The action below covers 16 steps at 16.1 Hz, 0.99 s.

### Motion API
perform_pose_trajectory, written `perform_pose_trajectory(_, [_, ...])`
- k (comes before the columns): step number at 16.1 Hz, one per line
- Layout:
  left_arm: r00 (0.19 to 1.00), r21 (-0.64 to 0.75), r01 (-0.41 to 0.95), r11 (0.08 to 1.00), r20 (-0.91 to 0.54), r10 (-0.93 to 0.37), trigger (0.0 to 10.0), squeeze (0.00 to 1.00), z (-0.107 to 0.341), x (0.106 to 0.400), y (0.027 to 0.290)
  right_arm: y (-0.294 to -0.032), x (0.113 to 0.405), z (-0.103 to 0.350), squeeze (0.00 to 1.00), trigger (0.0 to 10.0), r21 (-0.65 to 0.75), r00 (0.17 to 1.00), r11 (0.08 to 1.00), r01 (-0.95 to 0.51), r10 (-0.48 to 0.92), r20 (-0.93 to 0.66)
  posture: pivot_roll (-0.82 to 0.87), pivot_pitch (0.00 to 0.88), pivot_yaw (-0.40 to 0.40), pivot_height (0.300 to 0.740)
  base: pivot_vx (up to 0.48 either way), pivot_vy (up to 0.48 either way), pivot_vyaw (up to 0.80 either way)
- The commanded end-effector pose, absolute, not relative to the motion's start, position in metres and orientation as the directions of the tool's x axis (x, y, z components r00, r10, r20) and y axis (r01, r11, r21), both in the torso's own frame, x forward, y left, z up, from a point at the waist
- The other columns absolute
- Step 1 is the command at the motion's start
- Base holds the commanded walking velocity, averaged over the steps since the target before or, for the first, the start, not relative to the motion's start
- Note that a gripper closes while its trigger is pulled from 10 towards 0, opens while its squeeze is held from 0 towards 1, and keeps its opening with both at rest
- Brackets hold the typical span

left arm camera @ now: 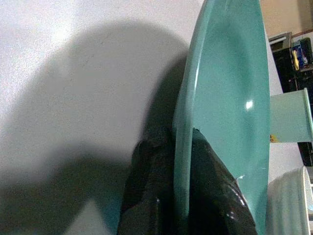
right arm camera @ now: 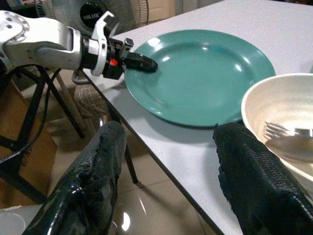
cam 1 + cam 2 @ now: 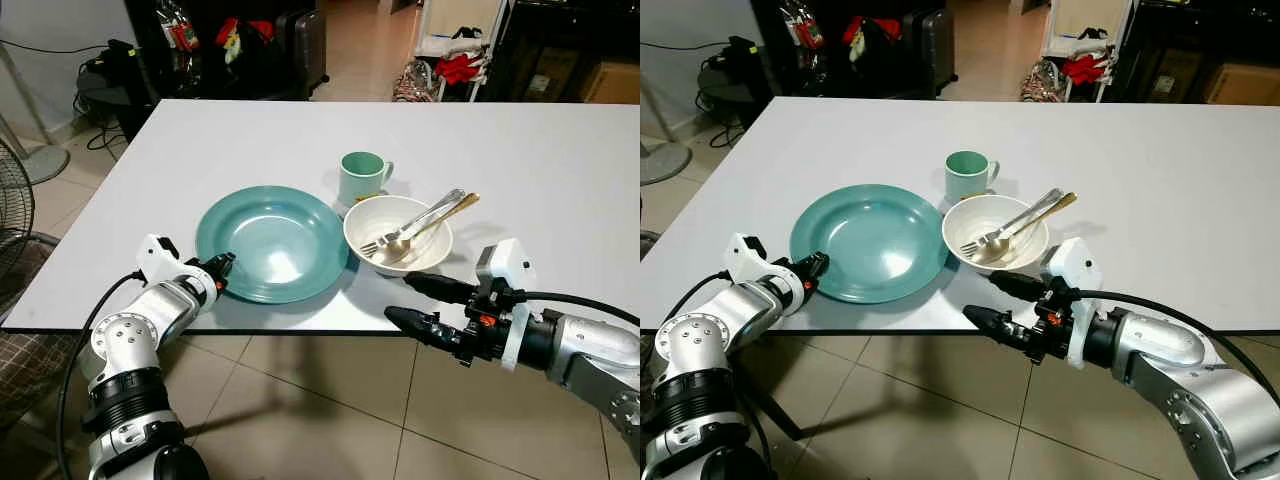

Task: Setting the table

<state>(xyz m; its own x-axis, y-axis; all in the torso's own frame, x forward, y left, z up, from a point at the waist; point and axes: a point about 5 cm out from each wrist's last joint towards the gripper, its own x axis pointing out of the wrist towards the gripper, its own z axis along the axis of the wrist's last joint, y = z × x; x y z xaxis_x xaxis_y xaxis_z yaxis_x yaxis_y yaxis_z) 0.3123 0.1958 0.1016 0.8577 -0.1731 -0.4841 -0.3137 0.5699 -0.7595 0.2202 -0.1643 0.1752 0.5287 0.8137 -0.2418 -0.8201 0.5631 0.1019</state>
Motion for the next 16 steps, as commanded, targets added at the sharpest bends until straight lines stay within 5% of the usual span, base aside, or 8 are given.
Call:
perform_pose_trajectory(1, [0.839, -0.743, -0.324, 0.586, -0.511, -0.184, 10.0, 1.00, 0.099, 0.313, 0.194, -0.162, 0.221, 0.176, 0.00, 10.0, 0.096, 0.530, 0.563, -0.821, 0.814, -0.240, -0.12, 0.000, 0.058, 0.740, 0.000, 0.000, 0.00])
perform_pose_trajectory(13, [0.818, -0.597, -0.266, 0.757, -0.555, -0.150, 10.0, 1.00, 0.088, 0.285, 0.224, -0.163, 0.228, 0.177, 0.00, 10.0, 0.091, 0.570, 0.598, -0.797, 0.792, -0.217, -0.10, 0.000, 0.056, 0.740, 0.000, 0.000, 0.00])
perform_pose_trajectory(14, [0.841, -0.591, -0.225, 0.775, -0.520, -0.153, 10.0, 0.66, 0.094, 0.279, 0.229, -0.163, 0.230, 0.178, 0.00, 10.0, 0.090, 0.574, 0.601, -0.794, 0.790, -0.213, -0.10, 0.000, 0.054, 0.740, 0.000, 0.000, 0.00])
perform_pose_trajectory(15, [0.860, -0.573, -0.188, 0.798, -0.488, -0.148, 10.0, 0.00, 0.101, 0.273, 0.235, -0.161, 0.232, 0.178, 0.00, 10.0, 0.092, 0.576, 0.602, -0.793, 0.790, -0.208, -0.09, 0.000, 0.045, 0.740, 0.000, 0.000, 0.00])
perform_pose_trajectory(16, [0.872, -0.546, -0.160, 0.822, -0.469, -0.142, 10.0, 0.00, 0.106, 0.268, 0.239, -0.159, 0.234, 0.177, 0.00, 10.0, 0.095, 0.575, 0.600, -0.794, 0.793, -0.204, -0.08, 0.000, 0.039, 0.740, 0.000, 0.000, 0.00])
